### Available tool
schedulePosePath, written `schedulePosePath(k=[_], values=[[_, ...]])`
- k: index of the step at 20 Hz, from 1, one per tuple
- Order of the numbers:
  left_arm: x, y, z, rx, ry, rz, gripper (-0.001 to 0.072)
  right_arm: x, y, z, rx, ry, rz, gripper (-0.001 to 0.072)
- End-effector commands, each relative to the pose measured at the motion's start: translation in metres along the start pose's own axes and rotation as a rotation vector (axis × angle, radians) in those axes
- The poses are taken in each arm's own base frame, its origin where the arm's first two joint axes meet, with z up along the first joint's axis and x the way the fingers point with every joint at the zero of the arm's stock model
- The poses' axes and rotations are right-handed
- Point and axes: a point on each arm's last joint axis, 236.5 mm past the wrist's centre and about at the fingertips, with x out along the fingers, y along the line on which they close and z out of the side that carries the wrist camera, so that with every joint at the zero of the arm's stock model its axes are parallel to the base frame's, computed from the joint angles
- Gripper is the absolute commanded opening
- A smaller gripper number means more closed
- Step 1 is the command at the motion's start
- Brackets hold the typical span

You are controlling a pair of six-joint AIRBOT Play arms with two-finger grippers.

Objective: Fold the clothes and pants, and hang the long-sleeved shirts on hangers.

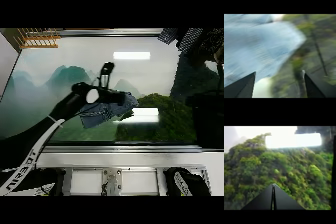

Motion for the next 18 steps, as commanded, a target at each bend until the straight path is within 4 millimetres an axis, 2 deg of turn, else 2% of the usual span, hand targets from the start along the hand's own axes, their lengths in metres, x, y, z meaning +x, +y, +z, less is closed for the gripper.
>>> schedulePosePath(k=[1, 3, 4, 6, 10, 12, 16, 17, 18], values=[[-0.024, 0.099, -0.044, -0.240, 0.067, 0.129, 0.0635, -0.001, -0.007, -0.005, 0.050, 0.019, -0.006, 0.0038], [-0.033, 0.146, -0.084, -0.381, 0.104, 0.193, 0.0635, 0.001, 0.002, -0.004, 0.074, 0.019, 0.035, 0.0038], [-0.035, 0.164, -0.101, -0.437, 0.113, 0.218, 0.0635, 0.002, 0.008, -0.003, 0.089, 0.019, 0.059, 0.0038], [-0.033, 0.183, -0.128, -0.544, 0.126, 0.219, 0.0634, 0.006, 0.016, -0.003, 0.114, 0.026, 0.098, 0.0038], [-0.003, 0.174, -0.148, -0.619, 0.179, 0.115, 0.0618, 0.016, 0.030, -0.003, 0.165, 0.050, 0.171, 0.0038], [0.014, 0.172, -0.154, -0.613, 0.234, 0.121, 0.0618, 0.020, 0.035, -0.003, 0.184, 0.061, 0.195, 0.0038], [0.038, 0.155, -0.148, -0.553, 0.285, 0.112, 0.0616, 0.035, 0.043, -0.014, 0.166, 0.115, 0.220, 0.0038], [0.040, 0.153, -0.145, -0.534, 0.286, 0.114, 0.0507, 0.041, 0.049, -0.019, 0.146, 0.137, 0.234, 0.0039], [0.040, 0.154, -0.142, -0.510, 0.283, 0.123, 0.0087, 0.048, 0.058, -0.027, 0.129, 0.169, 0.251, 0.0043]])
